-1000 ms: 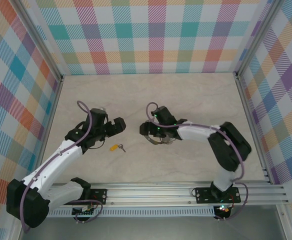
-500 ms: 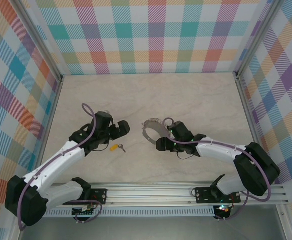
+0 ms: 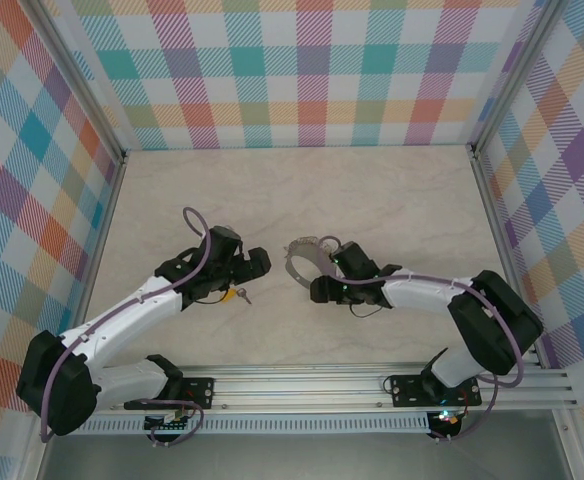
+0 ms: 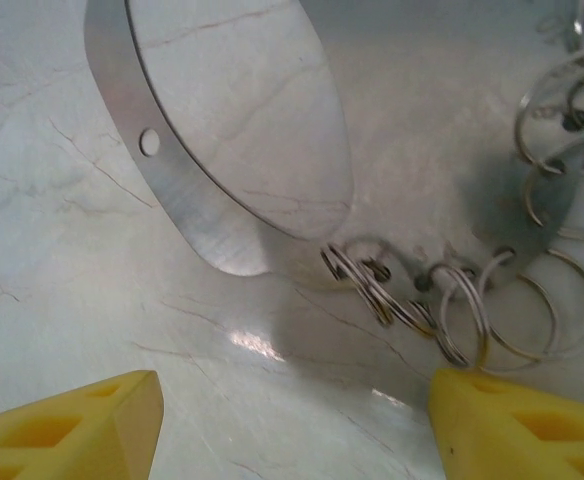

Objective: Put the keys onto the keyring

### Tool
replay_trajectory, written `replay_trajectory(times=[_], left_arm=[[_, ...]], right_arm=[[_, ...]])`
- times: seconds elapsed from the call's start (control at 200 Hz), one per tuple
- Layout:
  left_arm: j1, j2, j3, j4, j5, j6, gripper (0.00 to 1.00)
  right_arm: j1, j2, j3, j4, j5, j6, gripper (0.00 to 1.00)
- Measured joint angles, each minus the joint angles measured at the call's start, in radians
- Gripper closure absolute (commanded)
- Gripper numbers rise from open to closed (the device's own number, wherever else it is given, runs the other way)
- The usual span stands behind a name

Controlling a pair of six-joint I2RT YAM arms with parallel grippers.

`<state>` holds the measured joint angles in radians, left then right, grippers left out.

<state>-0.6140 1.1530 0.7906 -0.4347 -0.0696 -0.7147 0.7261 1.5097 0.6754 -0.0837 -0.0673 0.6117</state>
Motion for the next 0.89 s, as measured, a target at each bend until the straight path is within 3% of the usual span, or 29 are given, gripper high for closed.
replay_trajectory(times=[0.5, 0.895], left_arm=[[-0.001, 0.018, 0.023, 0.0, -0.003, 0.001, 0.01], [-0.002, 0.026, 0.025, 0.0, -0.003, 0.005, 0.0]], right_arm=[[-0.019, 0.036, 0.038, 0.014, 0.003, -0.022, 0.31], [-0.02, -0.064, 0.007, 0.013, -0.023, -0.013, 0.33]])
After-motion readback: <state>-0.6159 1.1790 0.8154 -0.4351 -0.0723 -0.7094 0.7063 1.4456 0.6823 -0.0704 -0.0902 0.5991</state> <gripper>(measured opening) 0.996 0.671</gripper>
